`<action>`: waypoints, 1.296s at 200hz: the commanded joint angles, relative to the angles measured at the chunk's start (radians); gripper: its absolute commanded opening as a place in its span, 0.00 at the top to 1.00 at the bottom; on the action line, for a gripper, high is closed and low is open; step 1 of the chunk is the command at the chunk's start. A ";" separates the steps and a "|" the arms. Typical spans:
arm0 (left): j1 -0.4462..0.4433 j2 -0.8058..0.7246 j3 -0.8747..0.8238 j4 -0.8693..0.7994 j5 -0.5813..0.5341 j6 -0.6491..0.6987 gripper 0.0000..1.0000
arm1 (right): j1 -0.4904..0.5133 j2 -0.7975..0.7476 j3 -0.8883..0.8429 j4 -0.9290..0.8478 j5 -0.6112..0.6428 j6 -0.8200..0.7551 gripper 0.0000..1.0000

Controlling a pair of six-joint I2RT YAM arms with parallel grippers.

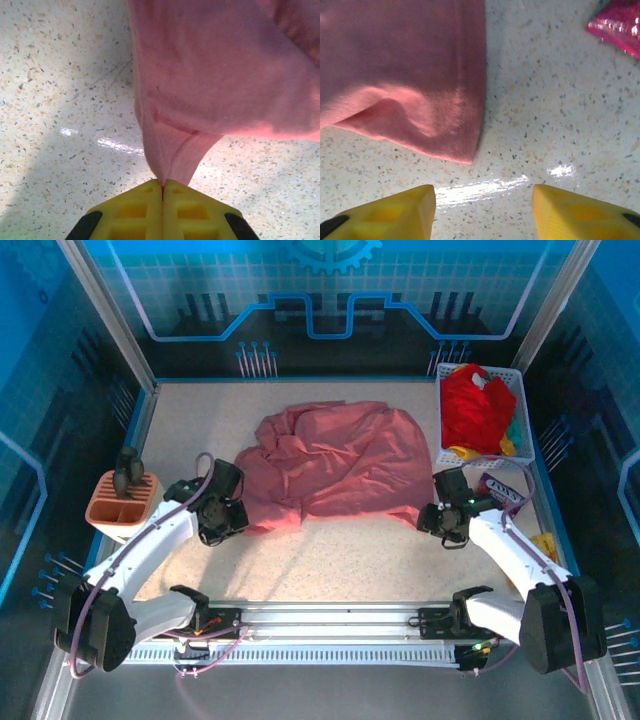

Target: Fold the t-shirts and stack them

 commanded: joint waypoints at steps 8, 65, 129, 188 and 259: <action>-0.003 -0.021 0.077 -0.085 -0.035 0.021 0.97 | -0.014 0.050 -0.008 0.035 -0.052 0.036 0.55; -0.002 -0.020 0.178 -0.125 -0.037 0.049 1.00 | 0.049 0.199 0.033 0.136 -0.065 0.052 0.53; 0.000 -0.053 0.241 -0.190 -0.045 0.055 1.00 | 0.068 0.245 0.047 0.158 0.024 0.031 0.72; 0.000 -0.074 0.316 -0.259 -0.071 0.055 1.00 | -0.013 0.058 0.113 -0.024 0.025 -0.057 1.00; 0.001 -0.142 0.415 -0.413 -0.146 0.021 1.00 | -0.067 -0.207 0.132 -0.197 0.116 0.021 1.00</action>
